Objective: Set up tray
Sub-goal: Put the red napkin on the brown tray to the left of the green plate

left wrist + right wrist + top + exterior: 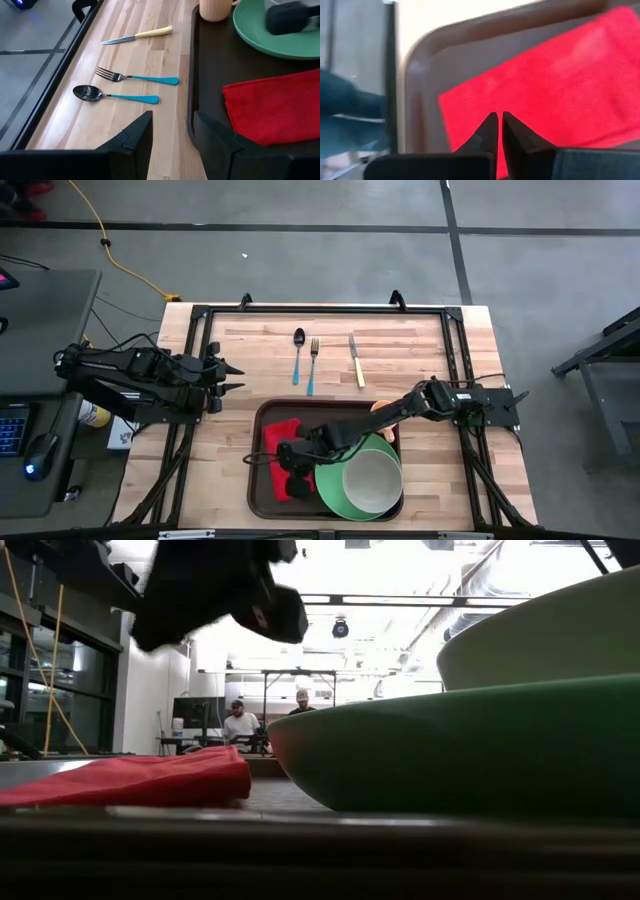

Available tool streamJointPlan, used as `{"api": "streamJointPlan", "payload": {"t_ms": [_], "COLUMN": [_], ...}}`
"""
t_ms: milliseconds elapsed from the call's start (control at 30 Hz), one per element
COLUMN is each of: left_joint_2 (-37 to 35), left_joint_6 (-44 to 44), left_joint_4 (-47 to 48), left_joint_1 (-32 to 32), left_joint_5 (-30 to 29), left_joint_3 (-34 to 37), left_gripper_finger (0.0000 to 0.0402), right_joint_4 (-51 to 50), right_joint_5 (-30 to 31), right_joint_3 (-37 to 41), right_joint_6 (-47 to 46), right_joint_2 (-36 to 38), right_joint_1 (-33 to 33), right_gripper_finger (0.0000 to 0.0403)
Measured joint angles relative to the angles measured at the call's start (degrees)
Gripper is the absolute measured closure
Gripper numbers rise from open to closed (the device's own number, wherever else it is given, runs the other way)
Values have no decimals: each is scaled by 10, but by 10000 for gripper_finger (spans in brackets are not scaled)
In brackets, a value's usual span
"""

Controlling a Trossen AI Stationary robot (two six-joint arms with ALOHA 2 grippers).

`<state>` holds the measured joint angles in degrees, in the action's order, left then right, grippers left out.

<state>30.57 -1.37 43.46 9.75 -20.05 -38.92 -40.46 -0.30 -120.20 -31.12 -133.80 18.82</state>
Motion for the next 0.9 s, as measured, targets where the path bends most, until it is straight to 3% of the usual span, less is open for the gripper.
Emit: {"api": "streamJointPlan", "payload": {"t_ms": [133,367,900], "left_joint_2": [0,0,0], "left_joint_6": [0,-4,-4], "left_joint_4": [0,-1,-1], "left_joint_1": [0,0,0], "left_joint_5": [0,0,0], "left_joint_3": [0,0,0], "left_gripper_finger": [229,229,229], "right_joint_4": [-9,-29,-37], "right_joint_5": [12,-36,-58], "right_joint_3": [0,1,0], "right_joint_6": [13,42,98], "right_joint_2": [-5,-27,-30], "right_joint_1": [-36,-88,-116], "right_gripper_finger": [403,402,402]}}
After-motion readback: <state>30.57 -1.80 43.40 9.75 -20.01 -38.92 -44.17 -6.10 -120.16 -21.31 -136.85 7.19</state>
